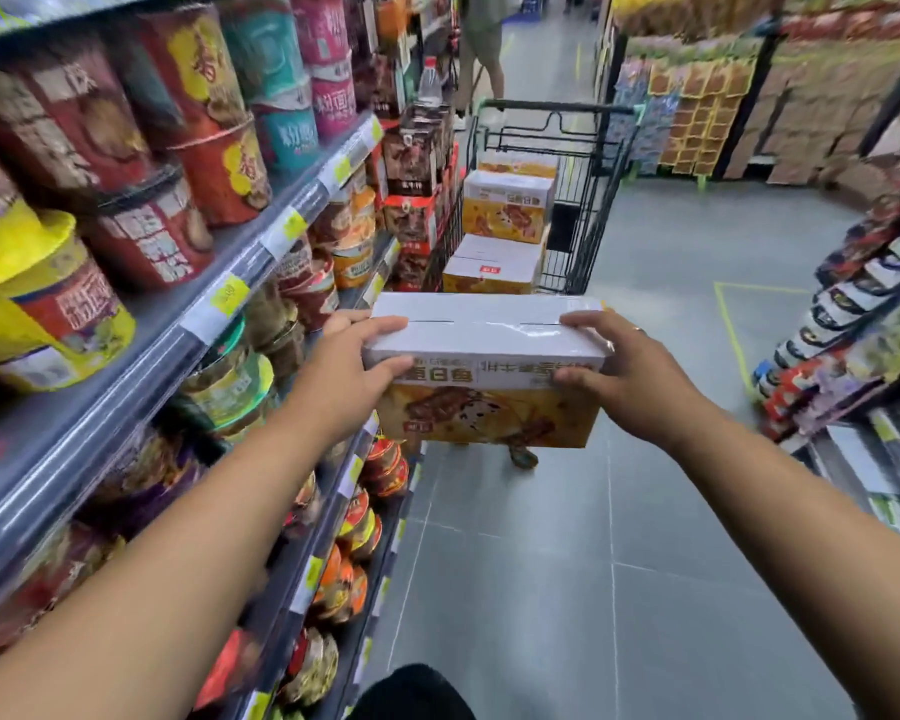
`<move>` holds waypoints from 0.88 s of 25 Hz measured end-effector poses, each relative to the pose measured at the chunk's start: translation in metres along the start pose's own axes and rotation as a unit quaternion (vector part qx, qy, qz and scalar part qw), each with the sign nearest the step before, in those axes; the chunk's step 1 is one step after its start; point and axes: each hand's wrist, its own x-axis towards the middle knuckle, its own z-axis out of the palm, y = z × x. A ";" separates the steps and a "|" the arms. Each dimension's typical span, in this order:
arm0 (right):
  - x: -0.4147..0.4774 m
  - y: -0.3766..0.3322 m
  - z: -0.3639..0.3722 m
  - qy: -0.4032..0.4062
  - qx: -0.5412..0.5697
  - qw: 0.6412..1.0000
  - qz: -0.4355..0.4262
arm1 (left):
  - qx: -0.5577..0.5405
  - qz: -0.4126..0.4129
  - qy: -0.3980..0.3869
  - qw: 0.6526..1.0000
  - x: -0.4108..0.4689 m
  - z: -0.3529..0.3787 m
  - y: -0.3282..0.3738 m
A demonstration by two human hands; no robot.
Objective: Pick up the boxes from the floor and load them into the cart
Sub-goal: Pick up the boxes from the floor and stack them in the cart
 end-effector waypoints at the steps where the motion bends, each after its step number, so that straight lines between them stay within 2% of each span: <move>1: 0.026 0.006 -0.001 -0.007 0.004 1.000 0.000 | -0.003 -0.007 -0.002 1.000 0.023 0.004 -0.002; 9: 0.224 0.064 0.013 0.012 0.000 0.999 0.044 | 0.007 -0.005 -0.015 1.000 0.238 0.071 -0.045; 16: 0.373 0.108 0.021 0.040 0.007 0.993 0.113 | 0.013 -0.002 -0.079 0.997 0.411 0.125 -0.069; 22: 0.499 0.168 0.020 0.016 0.000 0.994 0.105 | 0.027 -0.018 -0.077 0.997 0.532 0.177 -0.078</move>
